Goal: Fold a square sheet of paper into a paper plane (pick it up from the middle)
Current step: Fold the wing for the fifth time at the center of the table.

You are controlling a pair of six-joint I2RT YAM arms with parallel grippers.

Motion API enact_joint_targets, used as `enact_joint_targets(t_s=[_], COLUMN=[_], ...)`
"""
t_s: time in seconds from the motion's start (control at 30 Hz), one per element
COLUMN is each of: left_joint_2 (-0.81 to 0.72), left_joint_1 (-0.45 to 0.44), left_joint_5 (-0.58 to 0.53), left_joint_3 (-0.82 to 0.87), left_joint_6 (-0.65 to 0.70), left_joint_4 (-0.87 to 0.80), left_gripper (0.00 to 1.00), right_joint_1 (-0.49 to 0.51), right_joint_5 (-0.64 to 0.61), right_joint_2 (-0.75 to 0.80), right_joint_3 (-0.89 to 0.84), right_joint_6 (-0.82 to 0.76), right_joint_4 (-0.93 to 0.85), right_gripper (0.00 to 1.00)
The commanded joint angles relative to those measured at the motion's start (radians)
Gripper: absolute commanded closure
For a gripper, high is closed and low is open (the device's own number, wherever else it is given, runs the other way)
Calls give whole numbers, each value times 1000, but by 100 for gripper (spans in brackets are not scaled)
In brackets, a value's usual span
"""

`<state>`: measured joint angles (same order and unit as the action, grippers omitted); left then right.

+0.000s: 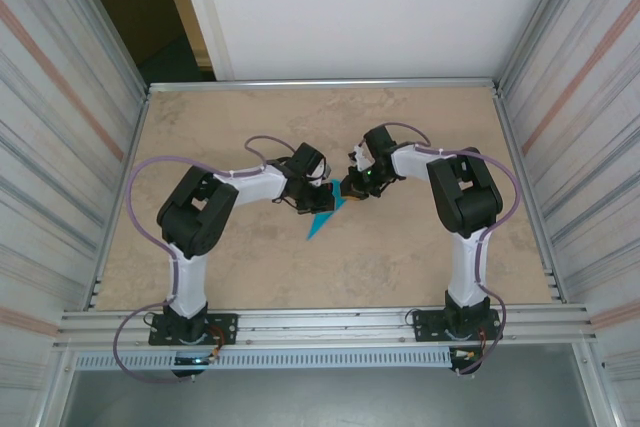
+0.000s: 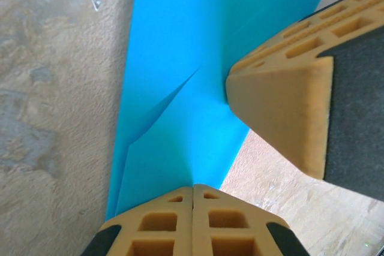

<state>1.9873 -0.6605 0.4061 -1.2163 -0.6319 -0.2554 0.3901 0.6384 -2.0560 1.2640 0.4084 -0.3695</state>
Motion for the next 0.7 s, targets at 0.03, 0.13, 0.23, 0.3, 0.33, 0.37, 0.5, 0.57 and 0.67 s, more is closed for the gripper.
enact_joint_targets(t_s=[0.03, 0.13, 0.23, 0.3, 0.33, 0.37, 0.5, 0.57, 0.67], left_joint_2=[7, 2, -4, -11, -17, -28, -103, -156, -245], left_joint_1=[4, 4, 4, 4, 4, 5, 8, 14, 38], left_joint_5=[-40, -33, -23, -8, 1, 14, 61, 74, 71], left_joint_3=[84, 103, 96, 78, 68, 55, -8, -14, 17], left_joint_6=[-19, -21, -14, -6, -3, -1, -8, -24, -41], left_joint_4=[-87, -76, -73, -67, -65, -60, -42, -17, 11], left_gripper=[97, 97, 97, 96, 96, 95, 87, 80, 66], right_joint_1=[-78, -126, -162, -169, -167, -166, -156, -142, -111], right_joint_5=[-61, -79, -83, -92, -94, -91, -118, -151, -214], right_joint_2=[-64, -85, -86, -61, -40, -12, 122, 189, 276], right_joint_3=[47, 89, 124, 138, 137, 126, 43, -5, -66], right_joint_6=[-2, 18, 29, 24, 24, 29, 62, 79, 101], right_joint_4=[-13, -18, -23, -37, -41, -39, -17, -13, -25], right_gripper=[86, 86, 85, 85, 85, 84, 78, 73, 65])
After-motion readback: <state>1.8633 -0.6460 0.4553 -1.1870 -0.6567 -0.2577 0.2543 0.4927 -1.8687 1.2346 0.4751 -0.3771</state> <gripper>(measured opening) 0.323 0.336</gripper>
